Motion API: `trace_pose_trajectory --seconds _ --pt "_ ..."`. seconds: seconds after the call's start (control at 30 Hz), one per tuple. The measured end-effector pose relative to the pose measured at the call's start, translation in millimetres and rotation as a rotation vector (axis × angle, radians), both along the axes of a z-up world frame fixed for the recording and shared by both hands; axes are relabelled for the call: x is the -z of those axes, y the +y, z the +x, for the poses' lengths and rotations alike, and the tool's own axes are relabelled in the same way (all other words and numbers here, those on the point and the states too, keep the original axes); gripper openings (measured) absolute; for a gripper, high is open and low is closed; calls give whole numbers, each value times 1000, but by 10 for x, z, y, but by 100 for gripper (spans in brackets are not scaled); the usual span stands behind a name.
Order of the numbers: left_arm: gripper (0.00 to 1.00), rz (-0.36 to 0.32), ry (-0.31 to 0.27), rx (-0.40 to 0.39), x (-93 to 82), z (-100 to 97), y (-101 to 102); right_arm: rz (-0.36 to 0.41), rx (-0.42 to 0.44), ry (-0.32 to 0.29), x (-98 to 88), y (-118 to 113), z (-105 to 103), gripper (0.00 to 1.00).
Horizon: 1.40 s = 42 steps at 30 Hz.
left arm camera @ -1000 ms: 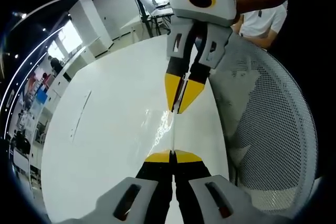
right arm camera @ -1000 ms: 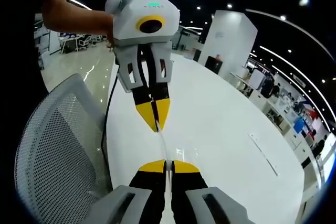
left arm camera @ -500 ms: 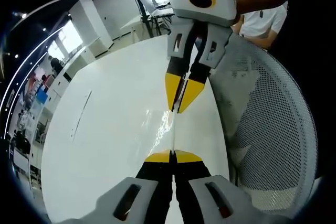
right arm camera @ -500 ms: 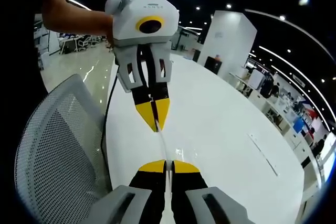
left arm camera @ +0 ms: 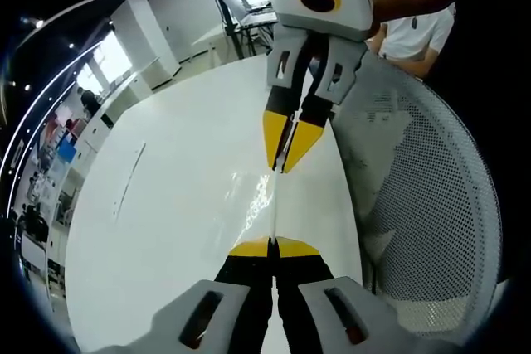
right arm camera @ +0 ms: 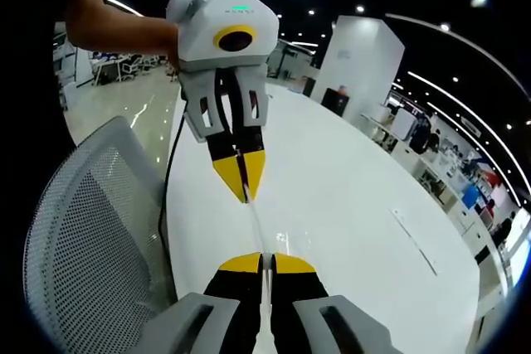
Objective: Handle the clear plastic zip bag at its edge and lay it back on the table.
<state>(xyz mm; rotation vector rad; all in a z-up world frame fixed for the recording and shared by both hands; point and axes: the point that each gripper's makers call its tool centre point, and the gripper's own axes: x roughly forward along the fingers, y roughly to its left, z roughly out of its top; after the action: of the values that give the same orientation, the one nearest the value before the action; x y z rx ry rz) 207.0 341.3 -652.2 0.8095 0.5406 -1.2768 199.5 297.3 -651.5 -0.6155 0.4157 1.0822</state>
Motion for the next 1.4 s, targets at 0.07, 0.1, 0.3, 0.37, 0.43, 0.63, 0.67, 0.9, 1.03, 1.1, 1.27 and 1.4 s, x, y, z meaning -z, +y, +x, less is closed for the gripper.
trace_pose_trajectory --seconds 0.07,0.1,0.3,0.37,0.43,0.63,0.67,0.9,1.03,1.1,1.27,1.4 --pt "0 -1 -1 -1 -4 4 0 1 1 -1 -4 -1 2 0" --pt "0 -2 0 -2 -6 5 0 1 2 -1 -5 -1 3 0" --pt "0 -6 -3 -6 -13 21 6 5 7 -3 -15 -9 11 0" --pt "0 -5 -3 -7 -14 24 8 4 8 -3 -14 -12 11 0" --pt "0 -7 -4 -9 -17 27 9 7 10 -3 -16 -17 13 0" --pt "0 -7 -4 -11 -21 29 8 8 12 -4 -18 -25 16 0" --pt "0 -6 -5 -11 -24 29 6 8 12 -5 -19 -27 17 0" --pt "0 -8 -5 -12 -27 32 0 10 15 -5 -22 -35 18 0" --pt "0 -8 -5 -12 -27 34 1 10 19 -5 -23 -46 16 0" --pt "0 -8 -5 -12 -27 34 2 9 20 -5 -23 -54 16 0" --pt "0 -9 -6 -12 -31 35 2 9 24 -5 -26 -67 15 0" --pt "0 -10 -6 -13 -33 33 4 10 26 -6 -29 -69 15 0"
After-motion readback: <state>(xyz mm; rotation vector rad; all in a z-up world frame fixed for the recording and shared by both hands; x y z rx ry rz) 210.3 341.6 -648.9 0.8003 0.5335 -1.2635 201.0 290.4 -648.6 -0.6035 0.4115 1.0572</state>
